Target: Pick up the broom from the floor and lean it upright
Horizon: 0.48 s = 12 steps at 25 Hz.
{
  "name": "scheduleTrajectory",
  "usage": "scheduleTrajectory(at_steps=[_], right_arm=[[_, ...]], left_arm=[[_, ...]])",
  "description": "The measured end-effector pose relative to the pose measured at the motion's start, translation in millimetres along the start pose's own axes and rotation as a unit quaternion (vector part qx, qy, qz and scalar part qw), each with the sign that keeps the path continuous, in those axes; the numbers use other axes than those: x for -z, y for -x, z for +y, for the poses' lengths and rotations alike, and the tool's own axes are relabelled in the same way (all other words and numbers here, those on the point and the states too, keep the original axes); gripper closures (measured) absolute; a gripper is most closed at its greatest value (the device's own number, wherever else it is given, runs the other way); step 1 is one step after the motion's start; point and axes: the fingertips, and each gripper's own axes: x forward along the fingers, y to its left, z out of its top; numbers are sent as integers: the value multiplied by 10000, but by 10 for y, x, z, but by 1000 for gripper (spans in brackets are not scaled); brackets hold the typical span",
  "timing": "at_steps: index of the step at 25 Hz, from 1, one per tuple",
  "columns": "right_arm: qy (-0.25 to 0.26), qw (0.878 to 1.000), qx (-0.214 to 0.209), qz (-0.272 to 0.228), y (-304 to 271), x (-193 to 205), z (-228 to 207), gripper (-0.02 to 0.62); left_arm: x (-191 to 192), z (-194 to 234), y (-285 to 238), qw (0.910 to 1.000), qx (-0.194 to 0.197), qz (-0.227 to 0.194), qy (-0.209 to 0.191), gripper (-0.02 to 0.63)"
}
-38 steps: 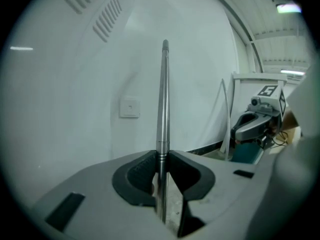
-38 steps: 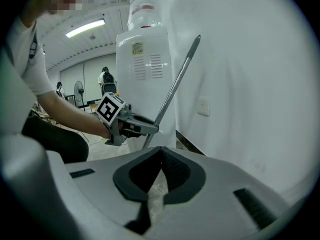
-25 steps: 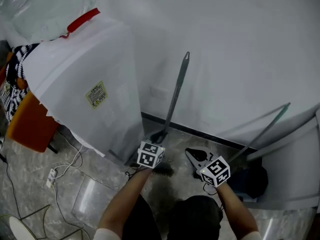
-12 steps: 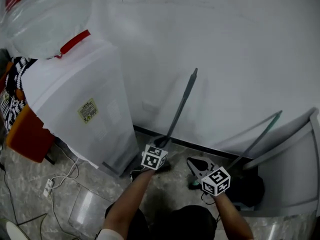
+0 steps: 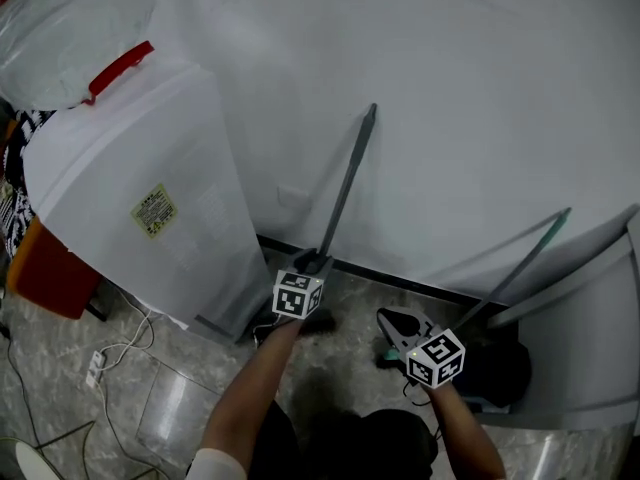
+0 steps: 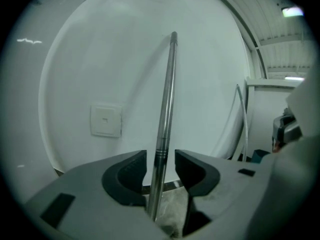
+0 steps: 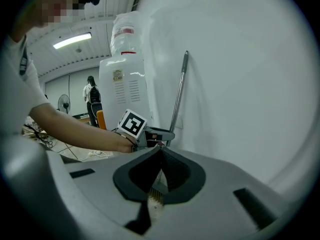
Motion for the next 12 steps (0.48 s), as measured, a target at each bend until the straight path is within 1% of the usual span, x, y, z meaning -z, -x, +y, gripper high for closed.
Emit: scheduleTrajectory(at_steps=[1, 4, 8, 12], right_arm=[[-6, 10000, -1, 3, -7, 6, -15, 595], [-4, 10000, -26, 11, -35, 21, -15, 595], [19, 10000, -16, 5, -66, -3, -7, 595], [113, 9999, -2, 107, -45, -50, 24, 595]], left_arm=[[11, -2, -7, 10000, 16, 31, -21, 433], [35, -14, -6, 9998, 64, 87, -158, 407], [-1, -26, 9, 9996, 98, 109, -246, 378], [-40, -77, 127, 9989, 115, 109, -431, 373]])
